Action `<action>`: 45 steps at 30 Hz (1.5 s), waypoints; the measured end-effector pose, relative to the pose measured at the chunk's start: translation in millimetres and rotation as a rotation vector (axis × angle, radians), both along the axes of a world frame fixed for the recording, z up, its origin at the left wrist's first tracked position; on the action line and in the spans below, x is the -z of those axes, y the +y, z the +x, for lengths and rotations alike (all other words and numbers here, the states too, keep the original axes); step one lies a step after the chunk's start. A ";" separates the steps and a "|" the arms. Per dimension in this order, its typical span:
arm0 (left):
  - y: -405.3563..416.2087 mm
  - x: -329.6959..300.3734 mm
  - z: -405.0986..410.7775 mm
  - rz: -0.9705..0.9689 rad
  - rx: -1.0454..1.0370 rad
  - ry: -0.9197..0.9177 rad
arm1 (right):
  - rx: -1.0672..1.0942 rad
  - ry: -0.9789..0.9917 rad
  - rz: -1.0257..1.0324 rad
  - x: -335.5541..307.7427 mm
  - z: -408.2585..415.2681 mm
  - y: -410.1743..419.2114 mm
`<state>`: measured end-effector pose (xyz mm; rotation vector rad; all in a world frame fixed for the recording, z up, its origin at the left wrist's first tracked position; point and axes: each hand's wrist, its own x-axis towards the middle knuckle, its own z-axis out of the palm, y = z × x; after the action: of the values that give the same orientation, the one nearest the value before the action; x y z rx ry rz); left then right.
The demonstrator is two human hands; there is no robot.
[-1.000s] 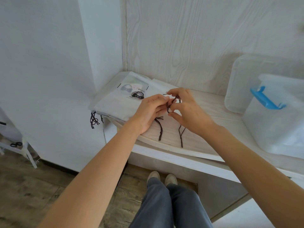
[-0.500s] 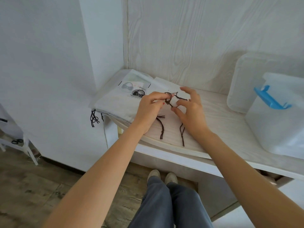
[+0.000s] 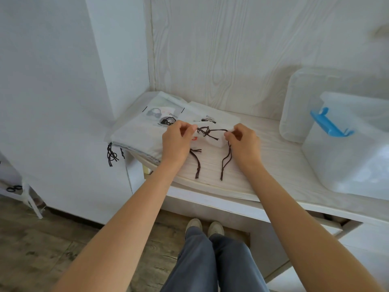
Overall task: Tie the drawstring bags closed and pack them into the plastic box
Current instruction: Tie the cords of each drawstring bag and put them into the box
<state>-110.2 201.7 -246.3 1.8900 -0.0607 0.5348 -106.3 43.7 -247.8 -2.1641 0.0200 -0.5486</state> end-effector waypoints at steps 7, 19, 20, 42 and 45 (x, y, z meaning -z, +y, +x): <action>-0.6 -3.8 -0.4 -0.294 0.122 0.048 | -0.043 0.088 0.574 -1.7 10.0 -11.3; 0.2 -6.3 -0.8 -0.425 0.261 0.039 | -0.034 0.053 0.385 -2.8 5.1 -4.5; 0.5 -5.2 -0.2 -0.389 0.257 0.045 | -0.055 0.036 0.363 -3.3 2.7 -3.6; -3.1 -35.2 -10.9 -0.585 0.387 0.257 | -0.101 0.015 -0.260 2.2 3.8 4.6; -1.4 -37.0 -4.6 -0.644 0.377 0.340 | -0.106 0.035 -0.167 0.2 0.8 3.1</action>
<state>-114.8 200.4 -209.3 1.2692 -0.0162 -0.0390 -105.6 46.9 -248.0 -2.3219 -0.1247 -0.4651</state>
